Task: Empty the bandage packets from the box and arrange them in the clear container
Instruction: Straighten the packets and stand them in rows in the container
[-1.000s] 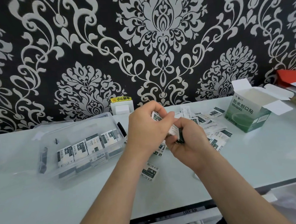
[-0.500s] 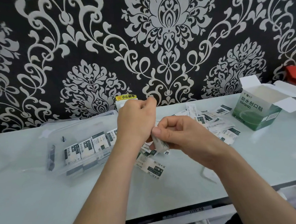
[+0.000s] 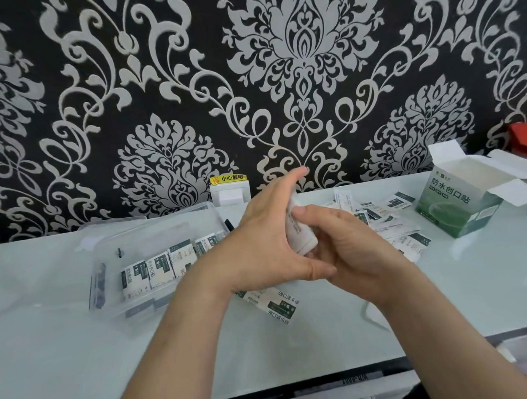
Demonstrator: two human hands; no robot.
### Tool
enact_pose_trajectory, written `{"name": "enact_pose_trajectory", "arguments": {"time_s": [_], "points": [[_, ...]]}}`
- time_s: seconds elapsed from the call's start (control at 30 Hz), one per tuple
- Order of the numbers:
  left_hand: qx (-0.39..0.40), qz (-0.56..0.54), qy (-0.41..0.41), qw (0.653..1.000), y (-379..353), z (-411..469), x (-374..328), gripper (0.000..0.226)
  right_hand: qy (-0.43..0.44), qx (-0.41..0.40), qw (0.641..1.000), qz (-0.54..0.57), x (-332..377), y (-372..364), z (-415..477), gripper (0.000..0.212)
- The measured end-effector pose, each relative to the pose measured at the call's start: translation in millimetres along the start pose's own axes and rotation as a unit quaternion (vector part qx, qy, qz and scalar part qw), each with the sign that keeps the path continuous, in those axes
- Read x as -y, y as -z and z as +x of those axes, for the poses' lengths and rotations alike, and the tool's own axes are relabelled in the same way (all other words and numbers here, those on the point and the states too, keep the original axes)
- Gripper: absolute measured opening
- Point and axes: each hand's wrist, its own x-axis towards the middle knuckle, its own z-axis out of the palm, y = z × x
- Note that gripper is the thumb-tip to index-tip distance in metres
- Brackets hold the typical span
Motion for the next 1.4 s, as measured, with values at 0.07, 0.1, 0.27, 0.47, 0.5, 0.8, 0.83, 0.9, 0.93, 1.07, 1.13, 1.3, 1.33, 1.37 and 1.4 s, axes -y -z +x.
{"name": "enact_pose_trajectory", "arguments": {"time_s": [0.07,0.1,0.27,0.47,0.5,0.8,0.83,0.9,0.93,1.07,1.13,1.3,1.33,1.37,1.4], "points": [[-0.014,0.007,-0.017,1.0,1.2,-1.2,-0.1,0.107,-0.004,0.015,1.0,-0.007,-1.6,-0.1,0.1,0.027],[-0.028,0.003,-0.022,0.999,2.9,-1.6,-0.5,0.1,-0.005,0.018,1.0,-0.007,-2.4,0.0,0.9,0.026],[-0.104,0.049,-0.067,0.991,0.2,-0.4,0.2,0.068,-0.01,0.016,1.0,0.01,-4.3,1.7,1.7,0.03],[-0.13,0.054,-0.064,0.988,3.5,0.8,2.9,0.051,0.002,-0.015,0.999,0.051,-3.8,2.6,4.0,0.052],[-0.134,0.063,-0.066,0.987,3.8,1.0,3.0,0.049,0.006,-0.016,0.998,0.057,-3.5,1.5,4.2,0.058],[-0.15,-0.107,0.009,0.983,48.4,-13.1,9.5,0.048,0.056,-0.034,0.984,-0.164,4.7,-27.9,1.2,0.012],[-0.16,-0.111,0.03,0.98,54.1,-16.8,13.7,0.05,0.069,-0.032,0.976,-0.202,5.9,-34.9,3.6,0.013],[-0.148,-0.15,0.053,0.976,60.2,-23.0,17.2,0.051,0.09,-0.025,0.959,-0.269,11.1,-44.6,4.2,0.015],[-0.141,-0.185,0.056,0.971,64.5,-28.0,19.1,0.048,0.096,-0.016,0.951,-0.294,12.2,-50.8,7.0,0.016],[-0.148,-0.304,0.038,0.94,74.6,-39.8,25.6,0.037,0.113,0.016,0.937,-0.33,13.6,-71.7,15.9,0.016],[-0.19,-0.331,0.055,0.923,77.3,-41.0,28.4,0.032,0.117,0.009,0.933,-0.339,12.7,-79.5,19.4,0.012],[-0.294,-0.408,0.126,0.855,87.4,-45.9,37.5,0.021,0.236,-0.064,0.868,-0.432,6.1,-96.6,25.8,0.016],[-0.296,-0.422,0.128,0.847,90.0,-48.6,39.3,0.021,0.268,-0.064,0.862,-0.426,4.4,-101.0,27.3,0.017],[-0.296,-0.434,0.129,0.841,91.6,-50.2,41.0,0.022,0.292,-0.06,0.856,-0.422,2.6,-104.5,28.5,0.02],[-0.296,-0.446,0.132,0.834,92.3,-51.4,42.4,0.024,0.31,-0.056,0.85,-0.422,0.3,-107.1,29.8,0.024]]}}
